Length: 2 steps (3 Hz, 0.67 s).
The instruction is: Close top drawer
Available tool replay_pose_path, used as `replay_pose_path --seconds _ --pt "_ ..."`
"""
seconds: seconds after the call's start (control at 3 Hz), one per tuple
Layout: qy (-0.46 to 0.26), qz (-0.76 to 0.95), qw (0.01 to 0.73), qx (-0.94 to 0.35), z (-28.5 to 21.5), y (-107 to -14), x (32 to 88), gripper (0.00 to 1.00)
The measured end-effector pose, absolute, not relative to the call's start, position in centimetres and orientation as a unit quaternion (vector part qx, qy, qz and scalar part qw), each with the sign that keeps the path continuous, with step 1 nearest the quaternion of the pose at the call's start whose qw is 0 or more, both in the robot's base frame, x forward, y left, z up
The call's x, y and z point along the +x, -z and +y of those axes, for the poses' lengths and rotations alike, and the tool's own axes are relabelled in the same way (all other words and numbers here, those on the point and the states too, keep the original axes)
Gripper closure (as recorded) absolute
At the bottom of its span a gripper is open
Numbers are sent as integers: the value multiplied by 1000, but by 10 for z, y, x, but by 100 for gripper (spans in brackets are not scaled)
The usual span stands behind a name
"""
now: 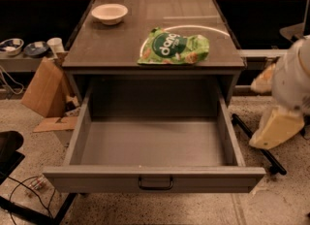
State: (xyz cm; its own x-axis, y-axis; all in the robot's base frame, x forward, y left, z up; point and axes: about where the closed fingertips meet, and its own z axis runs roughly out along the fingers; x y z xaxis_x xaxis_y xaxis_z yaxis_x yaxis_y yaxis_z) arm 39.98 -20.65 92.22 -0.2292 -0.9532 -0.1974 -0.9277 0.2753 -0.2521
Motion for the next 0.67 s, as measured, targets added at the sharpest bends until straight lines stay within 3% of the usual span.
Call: replay_pose_path --seconds 0.67 --pt "70 789 100 -603 -195 -809 356 76"
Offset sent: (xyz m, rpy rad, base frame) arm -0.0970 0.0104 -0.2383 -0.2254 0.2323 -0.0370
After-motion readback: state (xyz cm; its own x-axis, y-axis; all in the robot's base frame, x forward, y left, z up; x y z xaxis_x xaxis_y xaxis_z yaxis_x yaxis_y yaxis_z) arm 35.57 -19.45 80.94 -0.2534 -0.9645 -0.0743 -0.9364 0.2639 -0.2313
